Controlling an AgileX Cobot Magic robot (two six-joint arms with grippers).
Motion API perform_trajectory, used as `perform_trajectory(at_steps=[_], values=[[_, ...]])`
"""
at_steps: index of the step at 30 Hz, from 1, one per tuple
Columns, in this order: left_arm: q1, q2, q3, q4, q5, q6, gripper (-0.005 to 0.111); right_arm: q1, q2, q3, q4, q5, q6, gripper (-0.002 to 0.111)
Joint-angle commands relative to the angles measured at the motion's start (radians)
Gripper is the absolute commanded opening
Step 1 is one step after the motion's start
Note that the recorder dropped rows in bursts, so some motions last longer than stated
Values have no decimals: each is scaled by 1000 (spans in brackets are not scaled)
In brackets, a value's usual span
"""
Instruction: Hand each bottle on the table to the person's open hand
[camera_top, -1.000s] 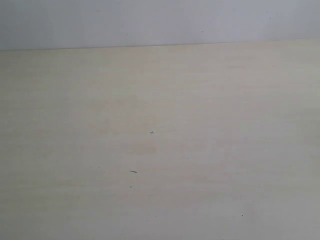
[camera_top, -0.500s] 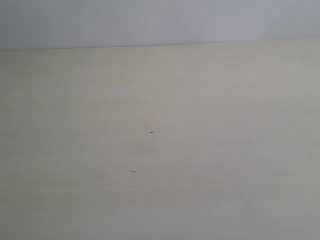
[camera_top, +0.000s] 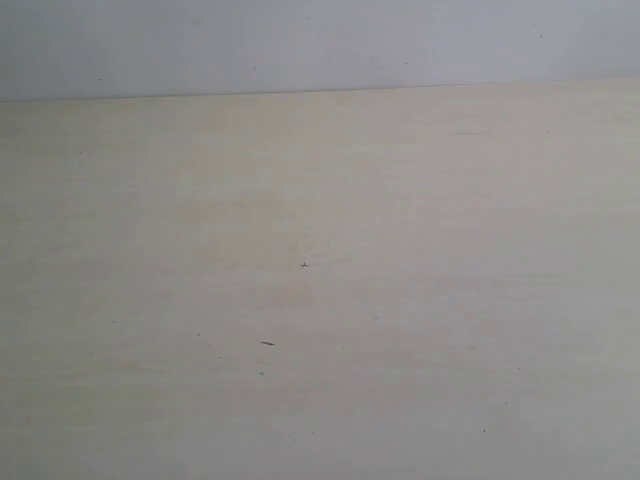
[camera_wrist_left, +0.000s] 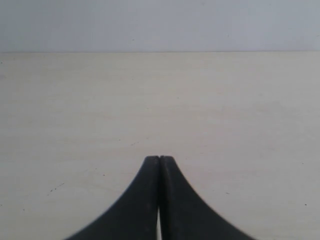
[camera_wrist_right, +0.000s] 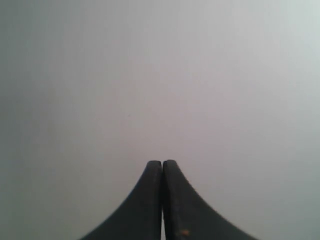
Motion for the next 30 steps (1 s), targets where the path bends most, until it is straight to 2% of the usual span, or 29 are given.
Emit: perform_trajectory(at_steps=[1,5,11,18,30], values=[[-6,-7,0,3,-7,-5,0,-39,-8,114,-27,-45,1,0],[-6,-7,0,3,-7,-5,0,-79,-13,230,-54,-46,1,0],[-6,-7,0,3,-7,-5,0,-82,-17,404,-64,-56,1,0],[-6,-7,0,3,-7,-5,0,-82,-54,573,-64,-169,3,0],[-6,-7,0,3,-7,-5,0,-82,-63,649,-60,-156,32,0]])
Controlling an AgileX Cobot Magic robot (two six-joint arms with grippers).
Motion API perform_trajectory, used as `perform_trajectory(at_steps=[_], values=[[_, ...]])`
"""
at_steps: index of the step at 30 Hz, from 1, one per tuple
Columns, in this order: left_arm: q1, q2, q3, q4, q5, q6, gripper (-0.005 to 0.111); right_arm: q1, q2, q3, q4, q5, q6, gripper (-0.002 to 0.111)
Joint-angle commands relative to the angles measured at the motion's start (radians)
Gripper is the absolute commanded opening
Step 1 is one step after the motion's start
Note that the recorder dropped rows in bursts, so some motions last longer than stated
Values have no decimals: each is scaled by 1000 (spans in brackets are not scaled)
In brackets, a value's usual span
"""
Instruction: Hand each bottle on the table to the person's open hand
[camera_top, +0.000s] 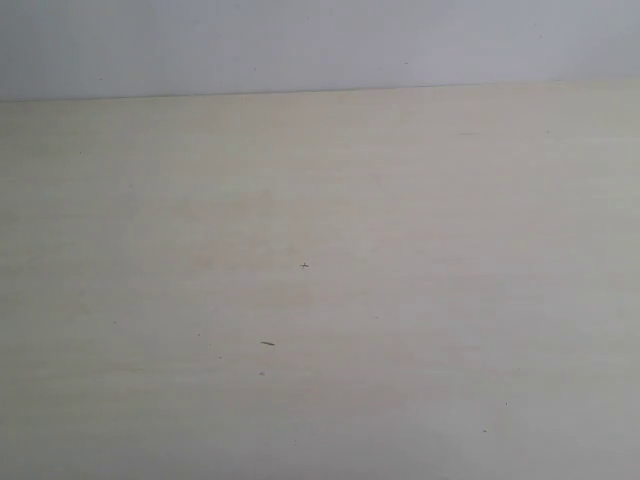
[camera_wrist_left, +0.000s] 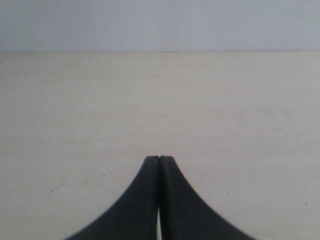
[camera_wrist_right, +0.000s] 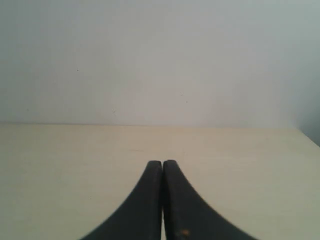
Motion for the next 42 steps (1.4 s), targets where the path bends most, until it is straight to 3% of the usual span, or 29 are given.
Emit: perform_trajectory(at_steps=[1,13,42], values=[[-6,-7,0,3,-7,-5,0,-5,-6,12,-5,3,23,0],[-6,-7,0,3,-7,-5,0,-5,-6,12,-11,147,23,0],[-6,-7,0,3,-7,-5,0,-5,-6,40,-11,128,30,0]])
